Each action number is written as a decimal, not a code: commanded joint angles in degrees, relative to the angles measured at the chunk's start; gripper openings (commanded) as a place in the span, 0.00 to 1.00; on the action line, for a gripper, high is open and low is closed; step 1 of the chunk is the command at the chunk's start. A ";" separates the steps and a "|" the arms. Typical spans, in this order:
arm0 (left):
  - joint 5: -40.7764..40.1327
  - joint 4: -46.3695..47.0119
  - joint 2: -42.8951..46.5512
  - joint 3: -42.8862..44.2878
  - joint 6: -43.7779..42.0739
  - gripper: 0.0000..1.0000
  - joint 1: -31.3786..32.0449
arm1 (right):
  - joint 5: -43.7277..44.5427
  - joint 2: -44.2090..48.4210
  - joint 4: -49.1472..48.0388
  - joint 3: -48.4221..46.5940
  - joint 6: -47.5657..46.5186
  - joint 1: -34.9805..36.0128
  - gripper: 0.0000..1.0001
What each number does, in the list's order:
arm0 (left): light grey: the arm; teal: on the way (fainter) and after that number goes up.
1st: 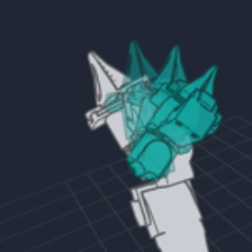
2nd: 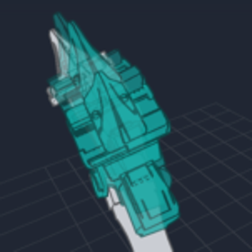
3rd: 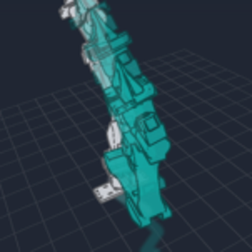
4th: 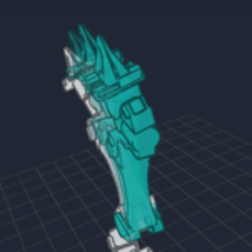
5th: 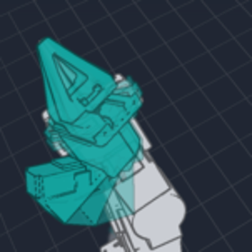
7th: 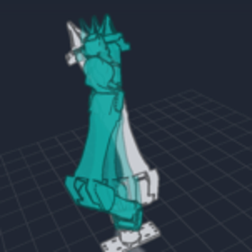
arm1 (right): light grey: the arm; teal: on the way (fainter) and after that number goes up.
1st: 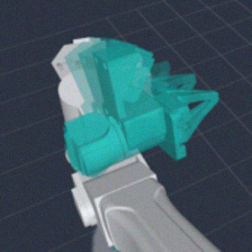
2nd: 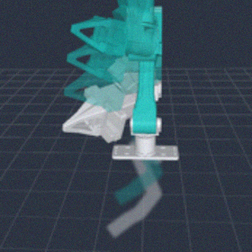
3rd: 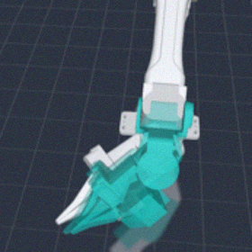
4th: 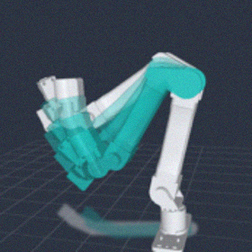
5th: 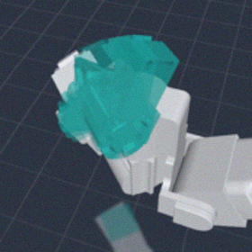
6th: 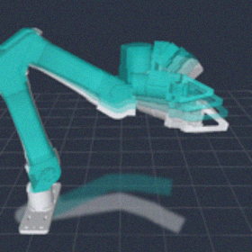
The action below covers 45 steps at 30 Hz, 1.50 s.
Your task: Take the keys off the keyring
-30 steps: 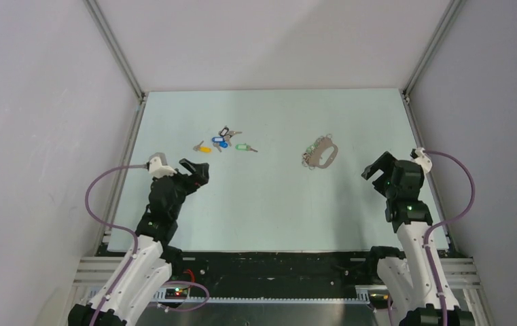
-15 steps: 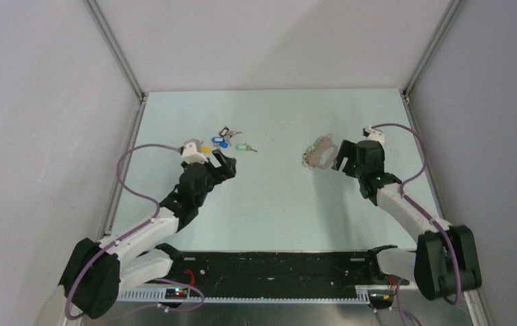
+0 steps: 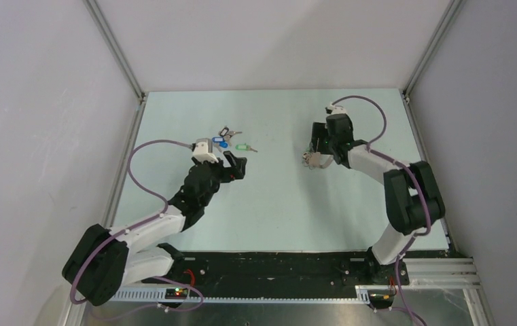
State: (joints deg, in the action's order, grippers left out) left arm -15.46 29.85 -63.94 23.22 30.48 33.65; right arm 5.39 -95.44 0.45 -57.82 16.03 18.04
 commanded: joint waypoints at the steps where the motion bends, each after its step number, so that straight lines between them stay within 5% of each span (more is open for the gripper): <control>1: 1.30 4.06 -0.16 1.38 -1.86 0.97 0.25 | -2.19 -6.15 2.77 -7.95 -1.23 0.81 0.66; 12: 2.49 4.12 2.44 0.89 -2.20 0.97 0.25 | -1.18 -18.12 11.10 -16.74 0.04 2.80 0.63; 14: 2.54 4.09 2.55 0.81 -2.43 0.97 0.20 | -0.60 -19.48 12.32 -17.45 0.19 2.98 0.54; 17: 2.94 4.08 2.48 0.99 -2.86 0.96 0.27 | 0.59 -20.43 15.21 -19.23 -0.04 3.43 0.19; 20: 3.79 4.15 1.86 1.27 -3.29 0.96 0.23 | 2.61 -16.52 16.08 -18.40 -1.41 4.70 0.00; 32: 19.93 9.63 -5.29 4.32 -3.91 0.94 0.67 | -6.31 11.25 6.88 -0.25 -7.28 7.96 0.00; 45: 29.53 15.36 -10.25 5.49 -5.03 0.94 2.07 | -14.31 20.09 10.48 1.10 -4.76 8.12 0.00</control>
State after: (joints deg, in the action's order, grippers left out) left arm 8.93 39.57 -73.17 26.74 27.88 34.54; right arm -4.84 -79.05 11.57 -56.66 10.07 26.15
